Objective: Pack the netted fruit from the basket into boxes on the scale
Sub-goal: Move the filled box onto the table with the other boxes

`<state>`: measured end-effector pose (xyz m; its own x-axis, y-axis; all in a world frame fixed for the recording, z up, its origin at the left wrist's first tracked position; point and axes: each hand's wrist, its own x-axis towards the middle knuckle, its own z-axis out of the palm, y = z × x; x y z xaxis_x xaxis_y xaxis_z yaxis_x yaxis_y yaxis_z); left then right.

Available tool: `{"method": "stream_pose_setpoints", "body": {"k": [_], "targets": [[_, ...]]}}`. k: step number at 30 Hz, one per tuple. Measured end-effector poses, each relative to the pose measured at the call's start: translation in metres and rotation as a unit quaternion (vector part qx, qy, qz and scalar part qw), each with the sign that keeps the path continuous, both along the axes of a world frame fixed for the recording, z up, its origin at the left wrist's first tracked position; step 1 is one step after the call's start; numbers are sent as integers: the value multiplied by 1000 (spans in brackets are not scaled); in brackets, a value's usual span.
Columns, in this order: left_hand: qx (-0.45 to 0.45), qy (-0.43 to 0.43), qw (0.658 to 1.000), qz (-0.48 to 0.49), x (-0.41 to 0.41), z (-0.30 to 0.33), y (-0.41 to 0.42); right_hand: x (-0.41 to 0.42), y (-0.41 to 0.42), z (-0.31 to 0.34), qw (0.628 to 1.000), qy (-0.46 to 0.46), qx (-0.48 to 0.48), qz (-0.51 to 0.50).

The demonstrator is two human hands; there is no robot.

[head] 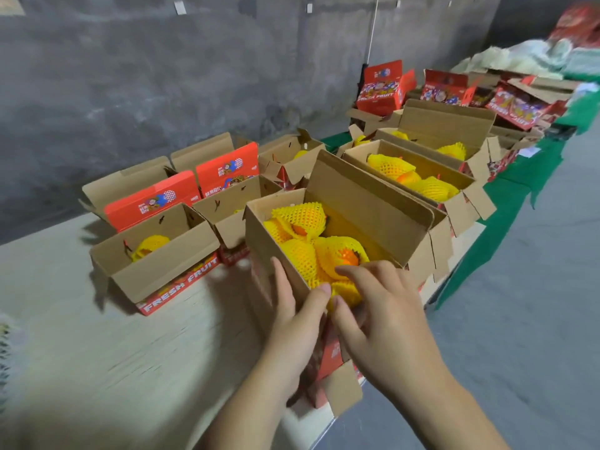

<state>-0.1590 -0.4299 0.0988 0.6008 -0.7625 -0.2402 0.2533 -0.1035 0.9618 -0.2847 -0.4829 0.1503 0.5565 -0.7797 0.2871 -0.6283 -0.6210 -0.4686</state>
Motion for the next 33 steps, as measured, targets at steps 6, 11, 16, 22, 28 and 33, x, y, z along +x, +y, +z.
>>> {"method": "stream_pose_setpoints", "body": {"k": [6,11,16,22,28,33], "targets": [[6,-17,1000,-2,16,-3,25,14,17,-15,997,-32,1,64],[-12,-88,995,45,19,-18,50,29,28,-11,993,-51,-11,101],[-16,-106,994,27,42,-10,89,57,52,-7,988,-46,-33,147],[2,-105,992,71,92,-15,146,109,94,-11,968,-75,46,235],[62,-72,989,114,137,-38,195,177,111,-47,961,12,95,261],[95,-46,983,152,171,-65,211,257,103,-75,944,82,124,295]]}}
